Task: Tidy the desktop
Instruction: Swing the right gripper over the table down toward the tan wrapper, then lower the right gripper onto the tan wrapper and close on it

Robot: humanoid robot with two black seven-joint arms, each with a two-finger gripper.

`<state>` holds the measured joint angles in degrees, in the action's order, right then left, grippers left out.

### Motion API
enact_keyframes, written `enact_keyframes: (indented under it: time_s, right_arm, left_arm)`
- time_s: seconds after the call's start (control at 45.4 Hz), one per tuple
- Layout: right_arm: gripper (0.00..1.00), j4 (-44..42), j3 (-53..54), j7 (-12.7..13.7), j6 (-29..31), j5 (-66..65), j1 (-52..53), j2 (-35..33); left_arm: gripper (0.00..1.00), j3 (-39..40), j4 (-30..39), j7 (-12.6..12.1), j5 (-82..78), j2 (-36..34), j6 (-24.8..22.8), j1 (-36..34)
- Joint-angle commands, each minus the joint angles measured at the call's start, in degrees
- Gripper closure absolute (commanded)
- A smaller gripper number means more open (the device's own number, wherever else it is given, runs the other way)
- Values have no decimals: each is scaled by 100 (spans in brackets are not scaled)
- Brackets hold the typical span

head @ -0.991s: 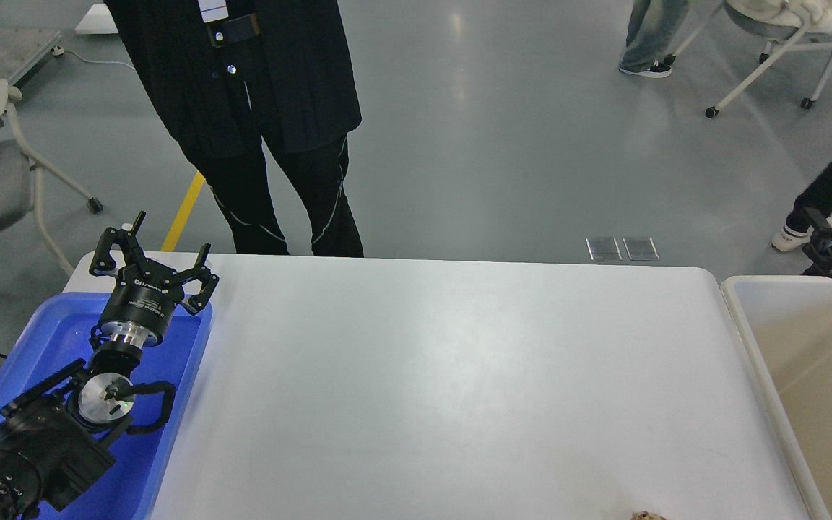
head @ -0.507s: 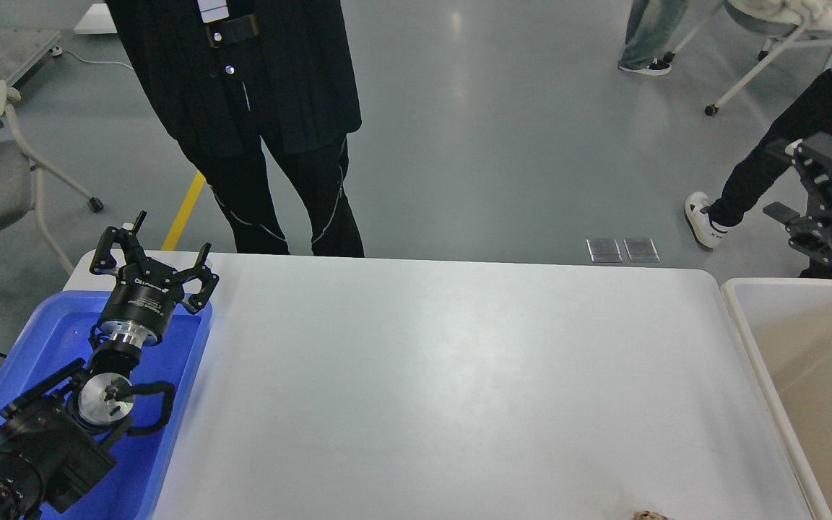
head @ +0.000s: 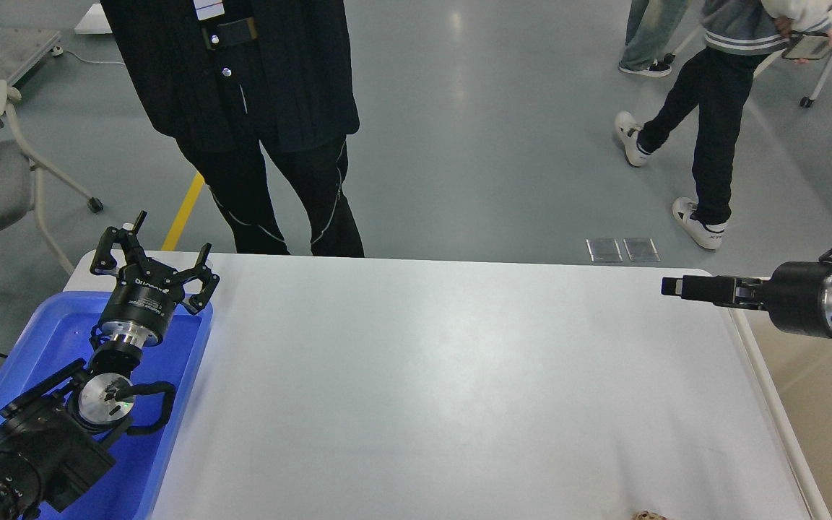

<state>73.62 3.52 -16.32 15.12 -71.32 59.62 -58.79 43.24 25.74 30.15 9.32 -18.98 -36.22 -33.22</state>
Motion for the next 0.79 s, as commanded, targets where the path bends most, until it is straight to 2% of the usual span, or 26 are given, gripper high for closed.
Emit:
enact_keyframes:
  time_s: [0.0, 0.352, 0.683, 0.771]
  right_arm:
    - [0, 777, -975, -3, -1, -1920, 93, -185]
    - [0, 1348, -2136, -21, -18, -2545, -161, -616]
    - [0, 1664, -2145, -38, -36, -2572, -531, -581]
    - [0, 1735, -2101, -117, -44, -2563, -539, -528]
  left_arm:
    - [0, 0, 1, 0, 0, 0, 0, 0]
    - [0, 0, -8, 0, 0, 0, 0, 0]
    - [0, 0, 1, 0, 0, 0, -8, 0]
    - [0, 0, 1, 0, 0, 0, 0, 0]
